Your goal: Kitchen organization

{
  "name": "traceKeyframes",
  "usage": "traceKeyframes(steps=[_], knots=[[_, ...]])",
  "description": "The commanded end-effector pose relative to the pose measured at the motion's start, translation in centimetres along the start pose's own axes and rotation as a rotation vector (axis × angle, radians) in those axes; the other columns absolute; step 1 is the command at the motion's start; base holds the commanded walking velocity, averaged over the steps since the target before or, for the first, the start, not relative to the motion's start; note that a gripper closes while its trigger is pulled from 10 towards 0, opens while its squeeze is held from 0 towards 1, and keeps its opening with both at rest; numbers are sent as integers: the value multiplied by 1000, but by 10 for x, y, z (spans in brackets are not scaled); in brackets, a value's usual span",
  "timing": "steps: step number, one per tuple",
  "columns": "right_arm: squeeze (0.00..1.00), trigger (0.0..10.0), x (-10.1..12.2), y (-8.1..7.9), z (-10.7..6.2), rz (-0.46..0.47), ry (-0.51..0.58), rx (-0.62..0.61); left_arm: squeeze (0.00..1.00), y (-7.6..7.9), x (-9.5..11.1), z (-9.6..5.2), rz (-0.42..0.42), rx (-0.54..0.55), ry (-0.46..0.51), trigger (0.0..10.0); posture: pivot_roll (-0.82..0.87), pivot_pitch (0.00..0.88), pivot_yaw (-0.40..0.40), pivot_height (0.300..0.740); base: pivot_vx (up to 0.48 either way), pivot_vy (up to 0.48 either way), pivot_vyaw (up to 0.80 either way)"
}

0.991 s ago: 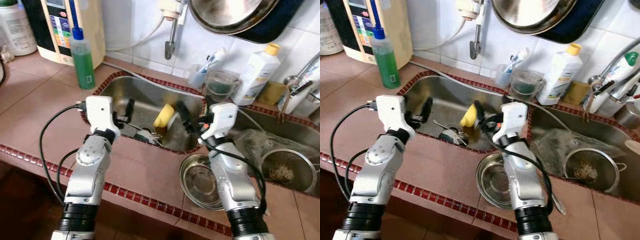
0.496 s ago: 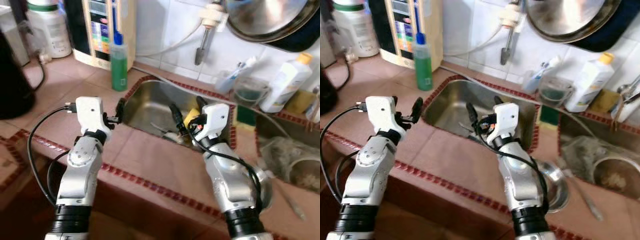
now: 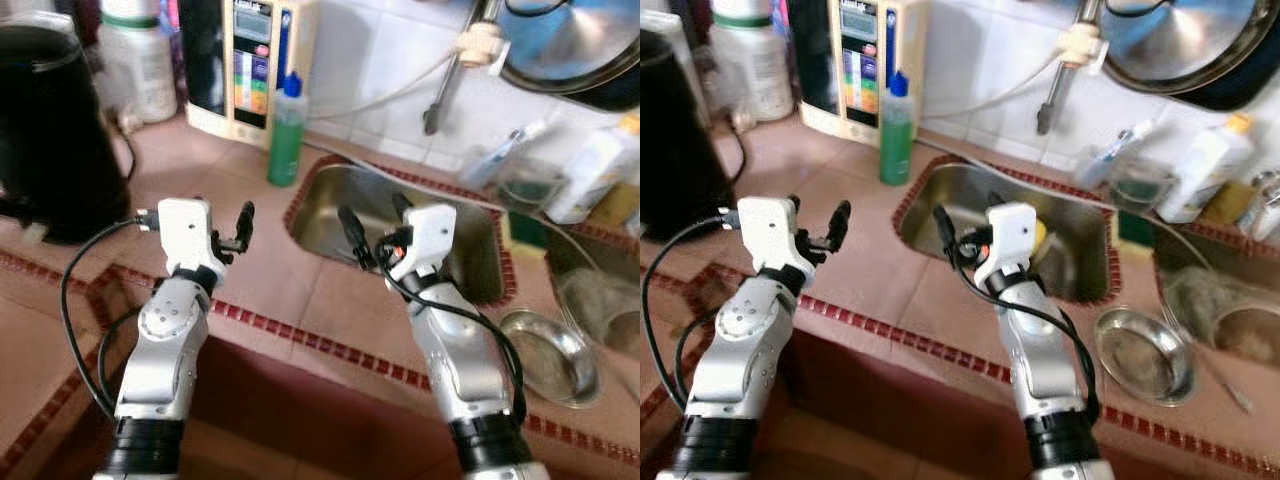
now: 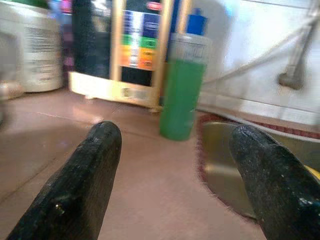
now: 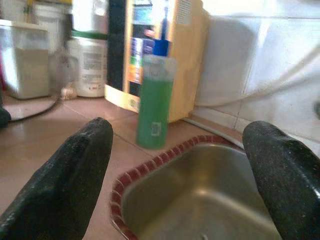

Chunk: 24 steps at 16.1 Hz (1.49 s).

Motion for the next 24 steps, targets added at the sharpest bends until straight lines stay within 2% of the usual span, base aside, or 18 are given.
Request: traceKeyframes(steps=[1, 4, 5, 8, 10, 24], knots=[[0, 10000, -2, 13, -4, -13, -22, -44, 0, 12, 4, 2, 1, -36, 17, 10000, 28, 0, -122, 740, 0, 0, -756], [0, 10000, -2, 14, -3, -17, -29, -46, 0, 11, 5, 2, 3, -34, 25, 10000, 26, 0, -122, 740, 0, 0, -754], [0, 10000, -2, 14, -3, -19, -33, -47, 0, 11, 7, 1, -20, -42, 35, 10000, 25, 0, -122, 740, 0, 0, -744], [0, 10000, -3, 15, -3, -28, -37, -46, 0, 11, 7, 0, 23, -57, 38, 10000, 23, 0, -122, 740, 0, 0, -742], [0, 10000, -2, 16, -4, -29, -35, -50, 0, 12, 8, 0, 1, -57, 39, 10000, 20, 0, -122, 740, 0, -131, -694], [0, 10000, -1, 13, -3, -34, -26, -27, 0, 10, 11, 2, -5, -38, 51, 10000, 28, 0, -137, 740, 0, -402, 0]])
Point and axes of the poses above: a point about 5 cm out from each wrist's last joint towards the gripper, its own z axis pointing out of the wrist towards the gripper, its own x axis along the axis of the wrist's last joint, y = z × x, the point moved 1 cm from there along z, pointing out of the wrist towards the gripper, and after that the axes turned 5 degrees about -z, right-handed, at the moved point
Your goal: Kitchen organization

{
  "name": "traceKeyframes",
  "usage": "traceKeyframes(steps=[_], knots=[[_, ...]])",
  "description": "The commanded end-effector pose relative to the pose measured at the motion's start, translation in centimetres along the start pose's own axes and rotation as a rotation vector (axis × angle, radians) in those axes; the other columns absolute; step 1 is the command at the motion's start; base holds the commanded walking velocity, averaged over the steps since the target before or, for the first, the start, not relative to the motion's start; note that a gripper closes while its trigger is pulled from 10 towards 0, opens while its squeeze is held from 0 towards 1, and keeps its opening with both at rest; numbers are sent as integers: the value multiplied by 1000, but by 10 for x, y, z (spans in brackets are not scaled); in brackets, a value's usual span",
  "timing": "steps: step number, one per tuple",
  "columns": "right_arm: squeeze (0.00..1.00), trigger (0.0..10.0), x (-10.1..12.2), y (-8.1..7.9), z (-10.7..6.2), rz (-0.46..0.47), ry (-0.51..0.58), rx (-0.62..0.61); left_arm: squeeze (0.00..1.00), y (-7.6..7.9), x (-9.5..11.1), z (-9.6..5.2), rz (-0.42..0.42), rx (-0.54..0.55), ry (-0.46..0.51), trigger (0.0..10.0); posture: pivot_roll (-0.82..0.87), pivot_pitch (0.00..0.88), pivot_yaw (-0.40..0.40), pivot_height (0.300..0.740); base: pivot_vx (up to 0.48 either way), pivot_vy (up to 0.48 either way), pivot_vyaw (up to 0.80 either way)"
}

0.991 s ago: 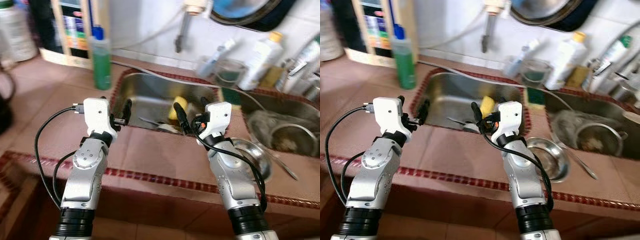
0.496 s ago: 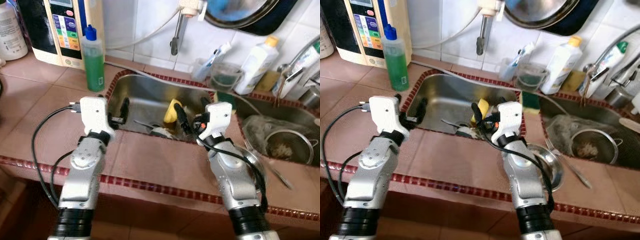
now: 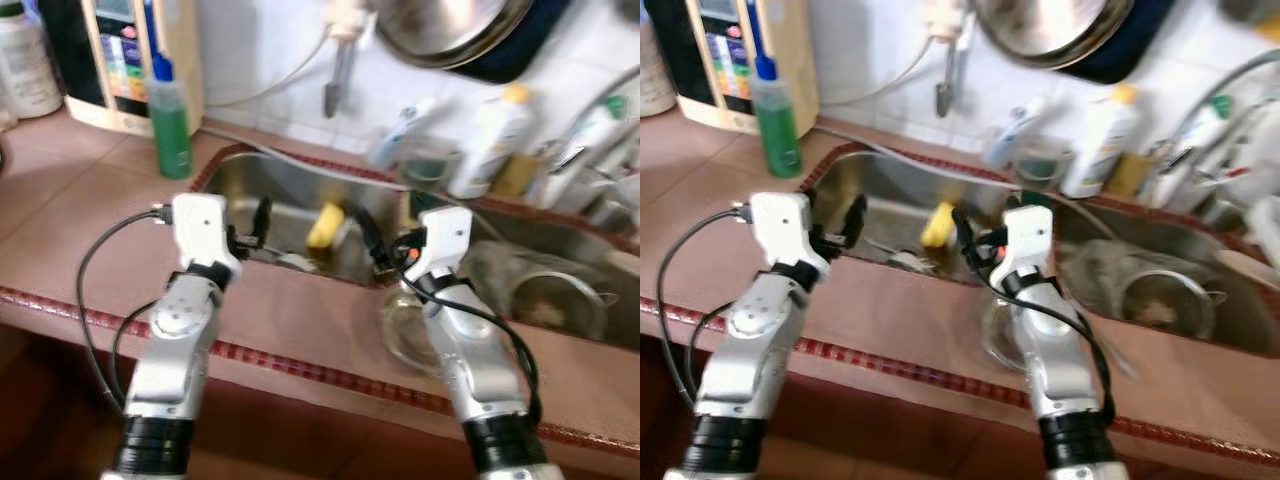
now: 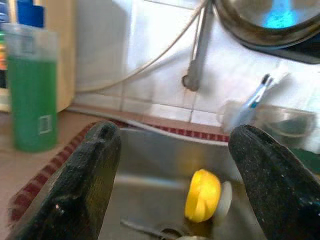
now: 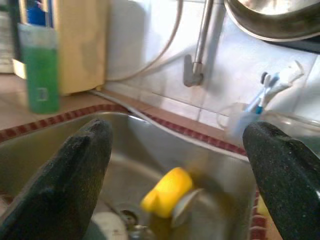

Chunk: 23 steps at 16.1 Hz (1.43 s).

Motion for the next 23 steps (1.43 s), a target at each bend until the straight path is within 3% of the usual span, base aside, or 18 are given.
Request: traceKeyframes(steps=[1, 10, 14, 19, 23], knots=[[0, 10000, 3, 5, 1, -12, 7, -5, 0, 3, 4, 2, -7, -10, 14, 10000, 29, 0, -138, 740, 0, -405, 0], [0, 10000, -1, 1, 0, -17, -5, 20, 0, 6, 3, 1, -3, -19, 13, 10000, 38, 0, -144, 740, 0, -408, 0], [0, 10000, -2, 1, 0, -21, -14, 15, 0, 6, 4, 0, -49, -26, 8, 10000, 37, 0, -141, 740, 0, 0, 0], [0, 10000, -20, 26, -12, -24, -127, 70, 0, 11, -5, -11, 105, -138, -119, 10000, 33, 0, -137, 740, 0, 0, 0], [0, 10000, -27, 50, -17, -55, -205, 109, 0, 10, -2, -15, 137, -191, -146, 10000, 33, 0, -135, 740, 0, 0, 0]])
Point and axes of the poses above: a point about 5 cm out from each wrist's last joint towards the gripper, its own z axis pointing out of the wrist towards the gripper, its own x axis along the axis of the wrist's last joint, y = z × x, the point moved 1 cm from there along z, pointing out of the wrist towards the gripper, and after that the axes turned 5 degrees about -z, right-handed, at the moved point
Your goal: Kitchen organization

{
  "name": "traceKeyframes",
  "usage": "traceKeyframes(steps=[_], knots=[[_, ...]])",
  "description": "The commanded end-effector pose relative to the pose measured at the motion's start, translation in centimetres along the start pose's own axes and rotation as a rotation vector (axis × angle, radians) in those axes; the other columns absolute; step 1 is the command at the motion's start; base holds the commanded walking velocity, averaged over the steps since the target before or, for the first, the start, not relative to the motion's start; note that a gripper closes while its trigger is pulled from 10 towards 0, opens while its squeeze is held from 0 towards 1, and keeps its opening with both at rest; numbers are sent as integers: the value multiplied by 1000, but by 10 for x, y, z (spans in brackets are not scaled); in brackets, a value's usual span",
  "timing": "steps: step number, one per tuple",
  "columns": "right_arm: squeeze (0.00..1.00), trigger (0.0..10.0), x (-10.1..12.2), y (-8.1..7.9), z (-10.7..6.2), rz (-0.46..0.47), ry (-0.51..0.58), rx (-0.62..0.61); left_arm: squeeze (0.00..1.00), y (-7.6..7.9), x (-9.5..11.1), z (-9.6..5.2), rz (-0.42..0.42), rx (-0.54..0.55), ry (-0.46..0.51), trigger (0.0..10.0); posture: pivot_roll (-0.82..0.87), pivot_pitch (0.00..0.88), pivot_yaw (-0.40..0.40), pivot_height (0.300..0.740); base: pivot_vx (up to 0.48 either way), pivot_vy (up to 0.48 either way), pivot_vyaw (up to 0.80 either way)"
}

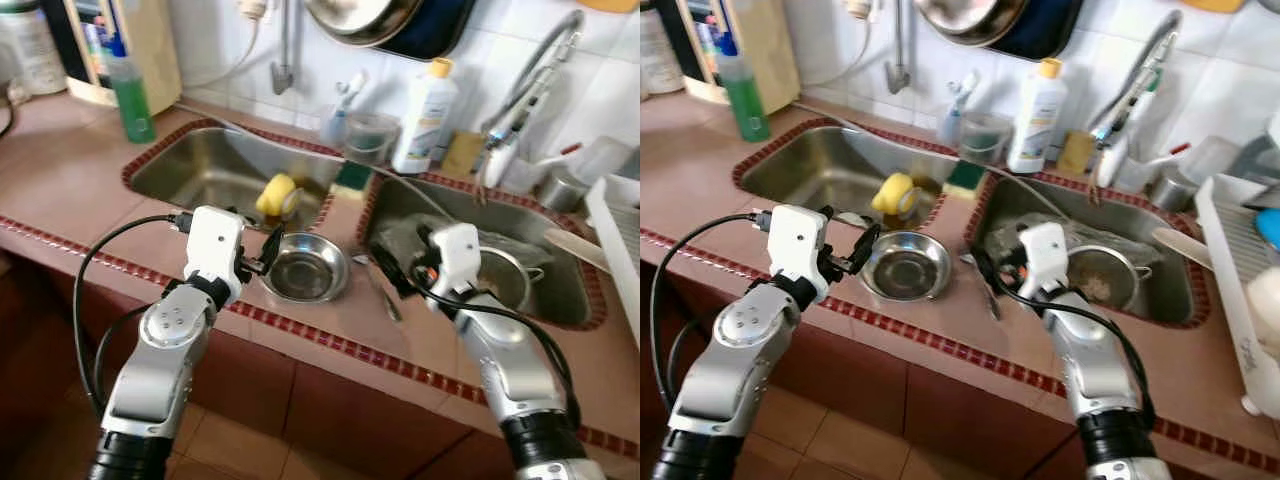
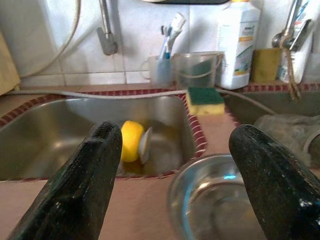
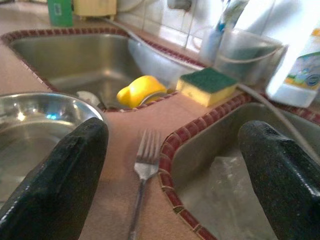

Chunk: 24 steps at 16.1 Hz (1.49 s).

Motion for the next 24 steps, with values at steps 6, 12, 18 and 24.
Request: traceKeyframes(steps=[6, 12, 18, 24], knots=[[0, 10000, 14, 10, 20, 20, -5, 101, 0, 16, 7, 1, 72, -114, -38, 10000, 37, 0, -127, 740, 0, 0, 0], [0, 10000, 23, 13, 46, 106, -25, 165, 0, 32, 12, -1, 107, -224, -55, 10000, 47, 0, -127, 740, 0, 0, 0], [0, 10000, 10, 11, 50, 199, -89, 249, 0, 33, 13, -10, 126, -261, -68, 10000, 65, 0, -151, 740, 0, 0, 0], [0, 10000, -11, 7, 40, 203, -192, 332, 0, 29, 12, -15, 154, -249, -69, 10000, 82, 0, -167, 740, 0, 0, 0]])
Point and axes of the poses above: a point about 5 cm out from each wrist's last joint towards the gripper, its own z axis pointing out of the wrist towards the gripper, its own x axis along the axis of the wrist's last joint, y = z × x, the point moved 1 cm from there along z, pointing out of the wrist towards the gripper, and after that the axes turned 5 degrees about -z, right-handed, at the moved point
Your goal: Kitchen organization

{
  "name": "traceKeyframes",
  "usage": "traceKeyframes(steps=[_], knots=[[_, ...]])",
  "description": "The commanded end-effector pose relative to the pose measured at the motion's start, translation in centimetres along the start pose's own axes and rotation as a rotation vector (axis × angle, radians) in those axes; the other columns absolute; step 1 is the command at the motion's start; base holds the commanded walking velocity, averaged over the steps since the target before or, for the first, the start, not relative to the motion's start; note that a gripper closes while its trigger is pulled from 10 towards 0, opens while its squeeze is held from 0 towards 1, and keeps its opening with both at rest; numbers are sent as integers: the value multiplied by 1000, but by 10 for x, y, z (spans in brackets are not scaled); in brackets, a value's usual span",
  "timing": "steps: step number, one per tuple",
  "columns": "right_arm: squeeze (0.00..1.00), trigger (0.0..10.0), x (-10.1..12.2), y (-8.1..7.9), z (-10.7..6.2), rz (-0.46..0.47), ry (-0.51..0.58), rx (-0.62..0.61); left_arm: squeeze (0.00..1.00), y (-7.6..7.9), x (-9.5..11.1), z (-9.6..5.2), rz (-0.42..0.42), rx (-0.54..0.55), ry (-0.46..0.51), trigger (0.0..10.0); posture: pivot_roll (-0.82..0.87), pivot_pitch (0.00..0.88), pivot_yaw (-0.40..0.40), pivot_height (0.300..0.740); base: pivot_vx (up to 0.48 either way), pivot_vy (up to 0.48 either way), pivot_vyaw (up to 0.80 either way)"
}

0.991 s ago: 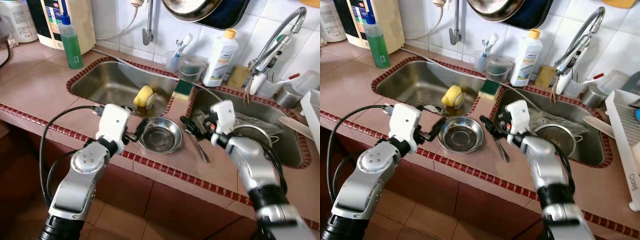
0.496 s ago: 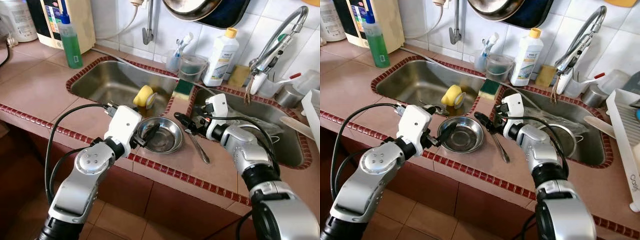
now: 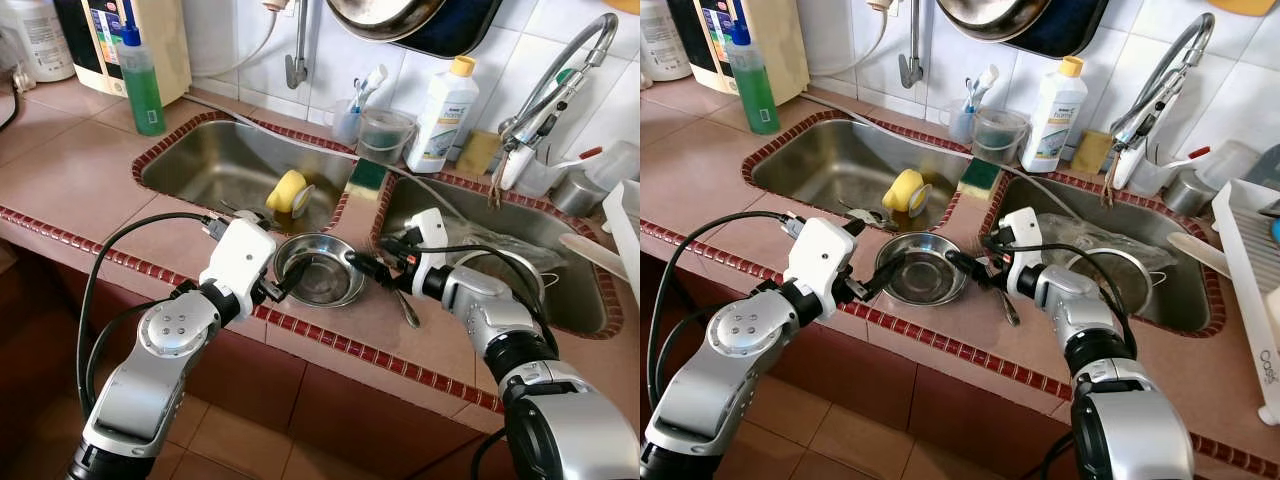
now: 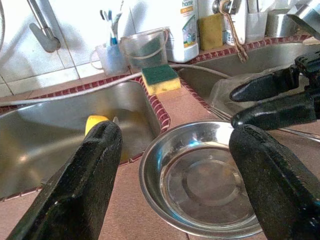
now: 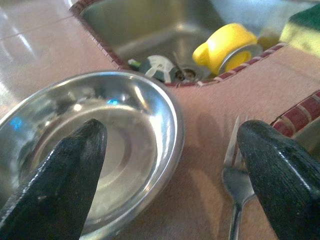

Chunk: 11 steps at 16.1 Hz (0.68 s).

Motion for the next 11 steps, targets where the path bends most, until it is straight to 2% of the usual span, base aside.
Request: traceKeyframes(steps=[1, 6, 11], knots=[[0, 10000, -4, 5, -5, -15, -42, -1, 0, 2, 5, -1, 9, 0, 18, 10000, 84, 0, -167, 740, 0, 0, 0], [0, 10000, -12, 0, -5, 27, -68, 69, 0, 6, 6, -2, 18, -11, 22, 10000, 92, 0, -169, 740, 0, 0, 0], [0, 10000, -3, -1, -1, 68, -37, 94, 0, 7, 8, 0, 18, -8, 31, 10000, 100, 0, -170, 740, 0, 0, 0]])
Point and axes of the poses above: a point about 5 cm out from each wrist's last joint towards the gripper, its own z axis pointing out of the wrist towards the gripper, its own x axis along the axis of the wrist's last joint, y = z × x, the point moved 1 cm from there along z, pointing out of the wrist towards the gripper, and after that the axes turned 5 degrees about -z, right-handed, at the moved point
